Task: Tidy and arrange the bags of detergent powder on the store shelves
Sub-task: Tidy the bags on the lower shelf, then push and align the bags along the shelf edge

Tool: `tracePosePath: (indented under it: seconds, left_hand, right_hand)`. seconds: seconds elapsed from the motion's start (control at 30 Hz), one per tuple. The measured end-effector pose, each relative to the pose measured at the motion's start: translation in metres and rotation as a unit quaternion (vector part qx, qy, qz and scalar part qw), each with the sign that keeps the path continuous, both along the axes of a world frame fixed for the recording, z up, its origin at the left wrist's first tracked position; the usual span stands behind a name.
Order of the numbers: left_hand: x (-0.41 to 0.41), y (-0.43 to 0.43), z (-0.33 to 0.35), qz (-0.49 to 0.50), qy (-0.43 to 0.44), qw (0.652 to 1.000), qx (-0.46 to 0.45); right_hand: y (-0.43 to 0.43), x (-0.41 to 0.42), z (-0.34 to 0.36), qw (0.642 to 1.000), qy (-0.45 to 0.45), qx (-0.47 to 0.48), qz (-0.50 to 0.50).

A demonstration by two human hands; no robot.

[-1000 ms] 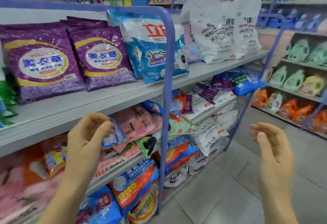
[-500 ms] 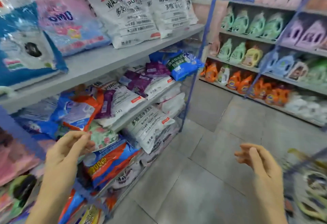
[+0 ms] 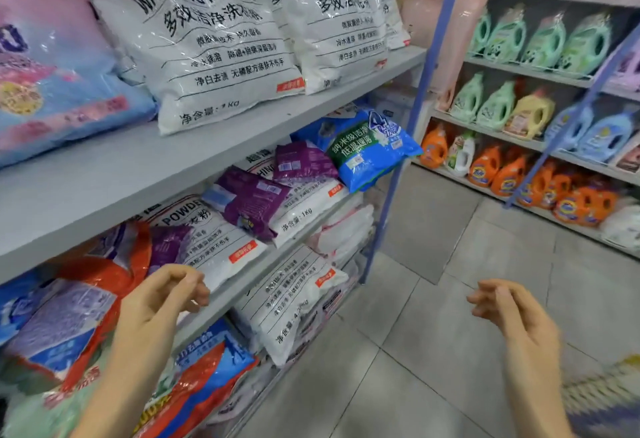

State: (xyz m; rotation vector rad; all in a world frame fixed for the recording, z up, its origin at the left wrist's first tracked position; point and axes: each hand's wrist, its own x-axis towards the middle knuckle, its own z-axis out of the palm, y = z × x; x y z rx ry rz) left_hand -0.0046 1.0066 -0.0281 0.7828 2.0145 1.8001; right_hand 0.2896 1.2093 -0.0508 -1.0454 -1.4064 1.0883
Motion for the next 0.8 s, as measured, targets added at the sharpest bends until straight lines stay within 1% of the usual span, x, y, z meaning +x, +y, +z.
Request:
tracePosePath:
  seconds: [0.1, 0.23, 0.3, 0.4, 0.47, 0.53, 0.63, 0.7, 0.8]
  left_hand:
    - [-0.014, 0.027, -0.001, 0.021, 0.002, 0.999, -0.037]
    - [-0.026, 0.053, -0.004, 0.08, -0.02, 0.996, -0.038]
    - [-0.028, 0.067, -0.007, 0.111, -0.025, 0.993, -0.044]
    - [-0.022, 0.085, -0.009, 0.164, -0.032, 0.985, -0.049]
    - [-0.015, 0.096, -0.007, 0.192, -0.036, 0.98, -0.036]
    - [-0.009, 0.103, -0.009, 0.215, -0.047, 0.975, -0.029]
    - [-0.001, 0.107, -0.019, 0.253, -0.056, 0.965, -0.033]
    - [0.003, 0.106, -0.026, 0.275, -0.056, 0.959, -0.039]
    - [0.015, 0.104, -0.033, 0.314, -0.08, 0.945, -0.037]
  right_hand:
    - [0.039, -0.037, -0.008, 0.999, -0.031, -0.017, 0.035]
    - [0.086, -0.098, -0.019, 0.989, -0.069, -0.031, 0.13]
    - [0.114, -0.135, -0.028, 0.975, -0.118, -0.006, 0.191]
    - [0.162, -0.194, -0.043, 0.94, -0.223, 0.084, 0.245]
    - [0.19, -0.232, -0.046, 0.909, -0.272, 0.157, 0.274]
    - [0.213, -0.268, -0.05, 0.868, -0.313, 0.242, 0.301]
    - [0.24, -0.309, -0.062, 0.769, -0.408, 0.359, 0.336]
    - [0.257, -0.326, -0.076, 0.713, -0.456, 0.398, 0.354]
    - [0.275, -0.336, -0.093, 0.66, -0.491, 0.438, 0.363]
